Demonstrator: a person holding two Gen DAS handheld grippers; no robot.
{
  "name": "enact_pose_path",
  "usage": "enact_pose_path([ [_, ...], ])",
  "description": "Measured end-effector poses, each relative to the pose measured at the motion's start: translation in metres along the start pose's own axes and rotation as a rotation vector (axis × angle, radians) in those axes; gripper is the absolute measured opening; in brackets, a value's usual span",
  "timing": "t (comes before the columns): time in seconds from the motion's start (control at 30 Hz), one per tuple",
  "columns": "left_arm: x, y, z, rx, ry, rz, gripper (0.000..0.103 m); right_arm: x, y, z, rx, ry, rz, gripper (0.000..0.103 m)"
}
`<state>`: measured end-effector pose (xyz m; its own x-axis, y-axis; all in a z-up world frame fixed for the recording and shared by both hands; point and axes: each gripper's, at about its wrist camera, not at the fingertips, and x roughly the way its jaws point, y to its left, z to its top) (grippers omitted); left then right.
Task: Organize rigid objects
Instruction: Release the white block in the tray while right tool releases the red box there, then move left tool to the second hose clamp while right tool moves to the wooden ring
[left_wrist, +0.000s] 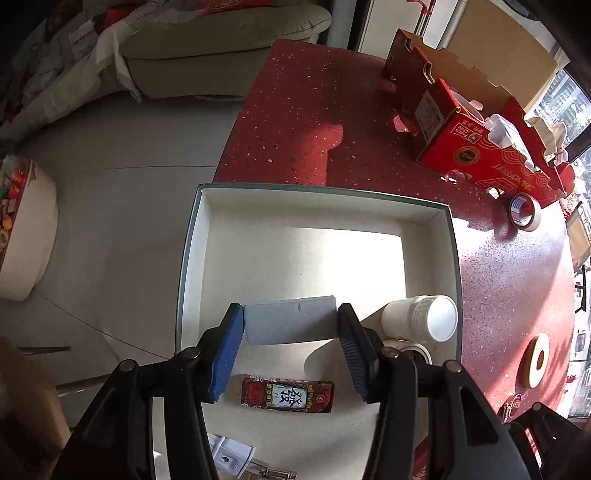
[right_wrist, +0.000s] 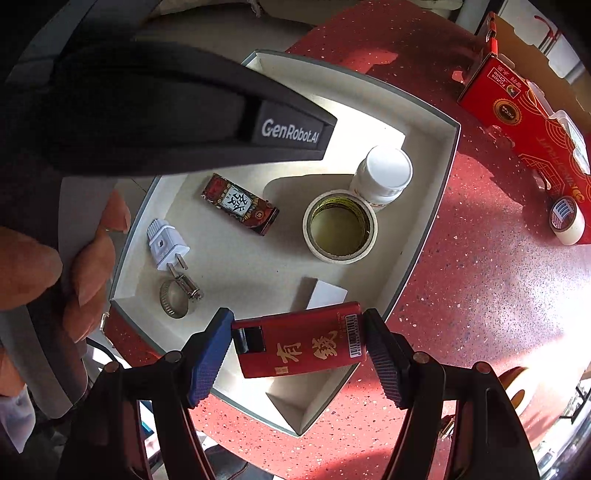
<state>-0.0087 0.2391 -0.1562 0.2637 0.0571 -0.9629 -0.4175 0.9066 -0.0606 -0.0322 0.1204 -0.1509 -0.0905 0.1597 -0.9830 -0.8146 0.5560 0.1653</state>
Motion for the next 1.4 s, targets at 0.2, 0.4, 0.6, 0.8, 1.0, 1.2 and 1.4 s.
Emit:
enact_pose_path([
  [0.2, 0.006, -0.004, -0.005, 0.026, 0.020, 0.004, 0.103, -0.006, -0.005, -0.004, 0.004, -0.026, 0.051, 0.096],
  [0.4, -0.009, -0.001, -0.013, -0.023, 0.012, 0.012, 0.103, -0.032, -0.030, -0.017, 0.064, -0.056, 0.038, 0.099],
  [0.6, -0.035, -0.029, -0.035, -0.009, 0.037, -0.022, 0.103, -0.046, -0.085, -0.065, 0.213, -0.023, -0.012, 0.099],
  [0.8, -0.056, -0.101, -0.066, 0.141, 0.063, -0.100, 0.103, -0.037, -0.156, -0.137, 0.502, 0.075, -0.051, 0.099],
  [1.0, -0.047, -0.174, -0.096, 0.310, 0.148, -0.152, 0.103, -0.027, -0.227, -0.192, 0.833, 0.126, -0.062, 0.099],
  [1.2, -0.034, -0.212, -0.112, 0.391, 0.202, -0.129, 0.103, -0.020, -0.264, -0.190, 0.862, 0.113, -0.164, 0.099],
  [1.4, -0.018, -0.236, -0.110, 0.357, 0.235, -0.109, 0.103, -0.013, -0.309, -0.176, 0.905, 0.108, -0.240, 0.099],
])
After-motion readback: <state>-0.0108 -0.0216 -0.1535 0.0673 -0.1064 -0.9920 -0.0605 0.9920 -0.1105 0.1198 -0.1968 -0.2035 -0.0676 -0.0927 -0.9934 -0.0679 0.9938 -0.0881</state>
